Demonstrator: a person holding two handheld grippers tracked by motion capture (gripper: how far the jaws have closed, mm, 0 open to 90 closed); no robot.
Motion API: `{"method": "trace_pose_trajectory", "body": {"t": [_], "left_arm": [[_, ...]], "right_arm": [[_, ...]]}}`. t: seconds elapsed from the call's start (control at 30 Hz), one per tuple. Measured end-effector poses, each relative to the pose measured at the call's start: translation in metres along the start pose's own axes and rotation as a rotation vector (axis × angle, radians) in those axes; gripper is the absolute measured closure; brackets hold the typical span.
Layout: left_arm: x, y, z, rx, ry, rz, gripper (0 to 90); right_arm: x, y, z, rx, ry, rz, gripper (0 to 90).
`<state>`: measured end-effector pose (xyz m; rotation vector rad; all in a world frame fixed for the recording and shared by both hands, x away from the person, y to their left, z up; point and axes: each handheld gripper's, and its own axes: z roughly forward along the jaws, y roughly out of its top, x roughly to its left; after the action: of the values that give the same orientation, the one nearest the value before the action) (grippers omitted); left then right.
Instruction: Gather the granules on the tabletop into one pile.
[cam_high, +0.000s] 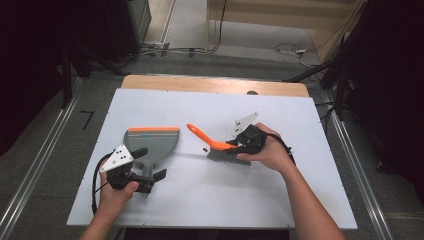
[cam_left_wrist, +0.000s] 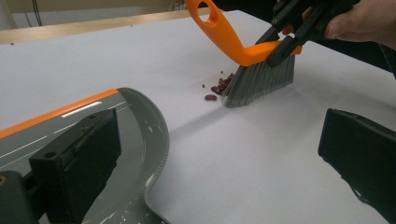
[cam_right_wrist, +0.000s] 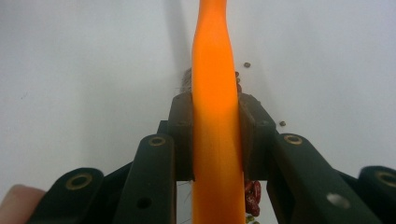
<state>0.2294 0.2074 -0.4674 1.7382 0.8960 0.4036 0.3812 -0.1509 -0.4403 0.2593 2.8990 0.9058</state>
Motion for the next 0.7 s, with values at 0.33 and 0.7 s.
{"method": "trace_pose_trajectory", "body": {"t": [0.33, 0.7], "left_arm": [[0.001, -0.001, 0.001, 0.003, 0.0, 0.003, 0.0], [0.001, -0.001, 0.001, 0.008, 0.0, 0.003, 0.0]], "right_arm": [[0.01, 0.007, -0.008, -0.036, -0.038, -0.029, 69.1], [0.041, 0.043, 0.017, -0.068, -0.028, 0.244, 69.0]]}}
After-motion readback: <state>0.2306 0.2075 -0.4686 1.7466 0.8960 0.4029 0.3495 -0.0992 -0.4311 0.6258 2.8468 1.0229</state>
